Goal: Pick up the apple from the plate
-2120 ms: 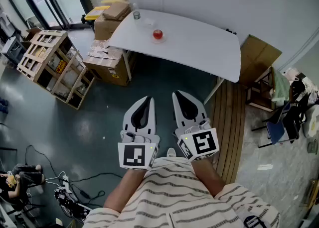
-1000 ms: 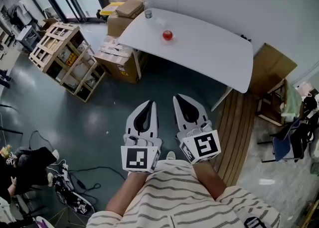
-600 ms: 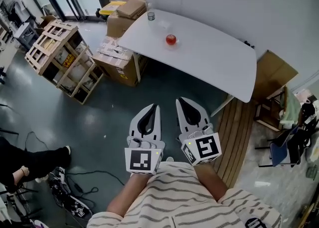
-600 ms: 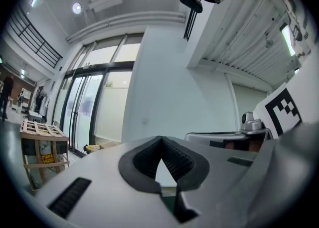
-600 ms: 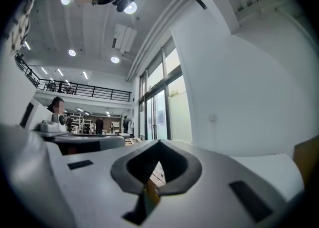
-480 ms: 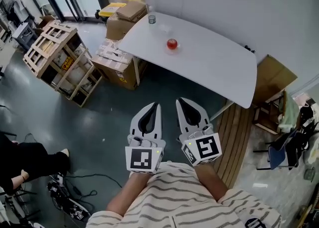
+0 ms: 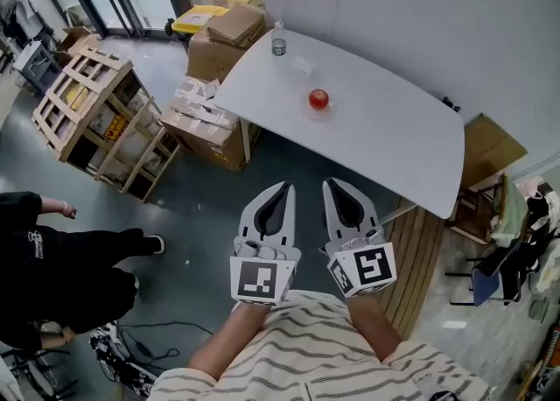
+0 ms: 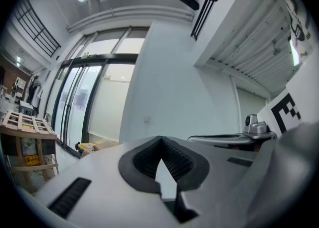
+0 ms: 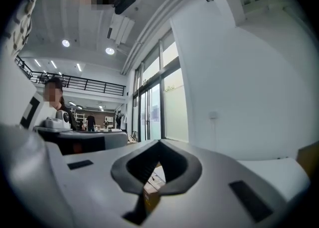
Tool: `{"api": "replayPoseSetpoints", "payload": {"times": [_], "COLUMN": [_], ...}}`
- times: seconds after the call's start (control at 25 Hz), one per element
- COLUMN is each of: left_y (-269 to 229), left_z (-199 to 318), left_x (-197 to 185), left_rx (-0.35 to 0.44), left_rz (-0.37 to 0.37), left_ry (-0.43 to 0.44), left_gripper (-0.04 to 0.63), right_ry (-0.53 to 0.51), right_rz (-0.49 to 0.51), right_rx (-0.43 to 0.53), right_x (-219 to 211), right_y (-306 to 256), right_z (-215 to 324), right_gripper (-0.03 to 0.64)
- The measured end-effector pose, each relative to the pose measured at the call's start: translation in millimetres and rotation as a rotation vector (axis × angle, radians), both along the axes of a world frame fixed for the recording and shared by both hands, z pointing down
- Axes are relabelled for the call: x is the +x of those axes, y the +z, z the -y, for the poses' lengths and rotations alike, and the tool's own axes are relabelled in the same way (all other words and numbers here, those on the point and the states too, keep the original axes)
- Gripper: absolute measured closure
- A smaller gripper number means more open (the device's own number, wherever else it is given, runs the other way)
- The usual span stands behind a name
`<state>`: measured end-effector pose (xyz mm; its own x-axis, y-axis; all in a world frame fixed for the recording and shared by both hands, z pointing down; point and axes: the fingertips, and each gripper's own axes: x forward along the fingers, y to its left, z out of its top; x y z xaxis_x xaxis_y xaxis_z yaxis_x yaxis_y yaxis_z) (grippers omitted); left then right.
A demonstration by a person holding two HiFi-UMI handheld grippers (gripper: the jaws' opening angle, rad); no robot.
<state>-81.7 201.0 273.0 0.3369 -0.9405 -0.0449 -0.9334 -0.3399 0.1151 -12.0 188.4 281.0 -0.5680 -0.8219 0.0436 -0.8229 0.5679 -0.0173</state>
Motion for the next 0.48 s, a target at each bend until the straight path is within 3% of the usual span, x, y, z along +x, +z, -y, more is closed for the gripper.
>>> {"api": "replayPoseSetpoints", "payload": {"times": [0.48], "left_y": [17], "left_z": [91], "left_x": [-43], "left_rx": [-0.014], "left_rz": [-0.002], "left_ry": [0.07], "left_gripper": [0.592], "right_ry": [0.065], "right_rz": [-0.037], "right_rx": [-0.032], "right_x": [-46], "right_y": [16], "right_z": [89], "right_gripper": [0.604]}}
